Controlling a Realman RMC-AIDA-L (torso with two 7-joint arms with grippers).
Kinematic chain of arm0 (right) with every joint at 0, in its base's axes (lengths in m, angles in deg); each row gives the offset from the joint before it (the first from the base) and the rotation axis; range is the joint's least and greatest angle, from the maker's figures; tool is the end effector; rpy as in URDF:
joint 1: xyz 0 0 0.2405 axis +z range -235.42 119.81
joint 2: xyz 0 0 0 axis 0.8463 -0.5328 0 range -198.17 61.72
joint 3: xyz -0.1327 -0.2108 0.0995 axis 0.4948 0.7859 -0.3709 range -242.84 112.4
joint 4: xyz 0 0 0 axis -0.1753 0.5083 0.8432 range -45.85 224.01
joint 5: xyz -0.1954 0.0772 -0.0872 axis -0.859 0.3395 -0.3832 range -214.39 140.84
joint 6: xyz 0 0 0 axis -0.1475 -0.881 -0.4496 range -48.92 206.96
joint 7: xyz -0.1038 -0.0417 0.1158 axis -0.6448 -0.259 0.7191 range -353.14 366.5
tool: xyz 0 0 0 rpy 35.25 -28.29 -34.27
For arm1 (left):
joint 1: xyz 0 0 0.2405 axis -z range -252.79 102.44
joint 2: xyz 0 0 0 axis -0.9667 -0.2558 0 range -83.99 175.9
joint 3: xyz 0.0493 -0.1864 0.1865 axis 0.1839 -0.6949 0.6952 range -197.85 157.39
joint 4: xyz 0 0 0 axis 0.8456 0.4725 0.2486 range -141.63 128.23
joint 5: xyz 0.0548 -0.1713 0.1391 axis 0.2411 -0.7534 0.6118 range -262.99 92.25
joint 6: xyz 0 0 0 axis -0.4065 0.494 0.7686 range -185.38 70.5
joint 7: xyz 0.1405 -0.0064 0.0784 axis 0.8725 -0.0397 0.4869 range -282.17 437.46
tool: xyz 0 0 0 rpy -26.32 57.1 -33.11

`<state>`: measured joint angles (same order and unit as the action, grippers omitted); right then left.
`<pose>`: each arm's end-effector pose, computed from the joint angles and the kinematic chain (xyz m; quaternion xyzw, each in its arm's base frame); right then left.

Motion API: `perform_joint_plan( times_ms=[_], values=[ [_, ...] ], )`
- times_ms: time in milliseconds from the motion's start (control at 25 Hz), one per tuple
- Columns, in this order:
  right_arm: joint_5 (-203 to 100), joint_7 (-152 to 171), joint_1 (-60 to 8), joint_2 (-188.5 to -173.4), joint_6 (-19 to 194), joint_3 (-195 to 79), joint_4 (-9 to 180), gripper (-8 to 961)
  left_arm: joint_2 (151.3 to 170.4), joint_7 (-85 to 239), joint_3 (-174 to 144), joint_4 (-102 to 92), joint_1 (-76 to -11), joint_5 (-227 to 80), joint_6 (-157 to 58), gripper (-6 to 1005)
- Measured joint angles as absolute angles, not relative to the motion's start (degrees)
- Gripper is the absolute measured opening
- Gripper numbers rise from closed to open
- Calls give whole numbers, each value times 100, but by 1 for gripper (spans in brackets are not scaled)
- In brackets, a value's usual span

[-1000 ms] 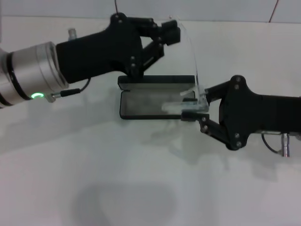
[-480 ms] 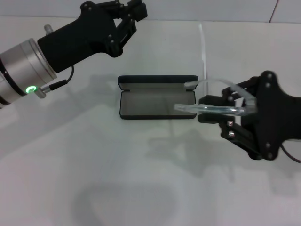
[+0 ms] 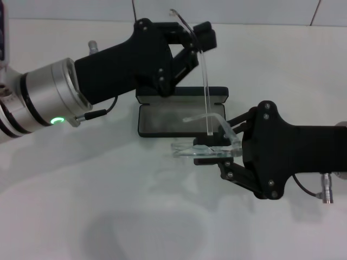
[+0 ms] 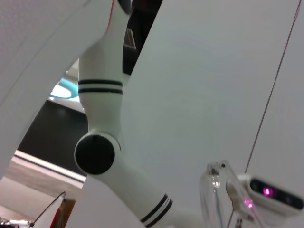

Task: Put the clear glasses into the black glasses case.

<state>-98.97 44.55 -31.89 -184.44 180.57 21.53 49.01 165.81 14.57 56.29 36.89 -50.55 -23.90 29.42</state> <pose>0.1647 0.2908 -0.0388 -0.8596 -0.2117 0.4615 0.0569 -0.1633 0.3447 -0.0268 -0.8708 -0.0299 -0.4721 0.1340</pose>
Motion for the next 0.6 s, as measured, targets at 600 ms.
perform_joint_plan(
  times_ms=[600],
  values=[
    [-9908, 4531, -3154, -18441, 17743, 2255, 4918, 117, 16566, 1486, 5682, 3738, -5065, -2365, 3596, 110]
  ],
)
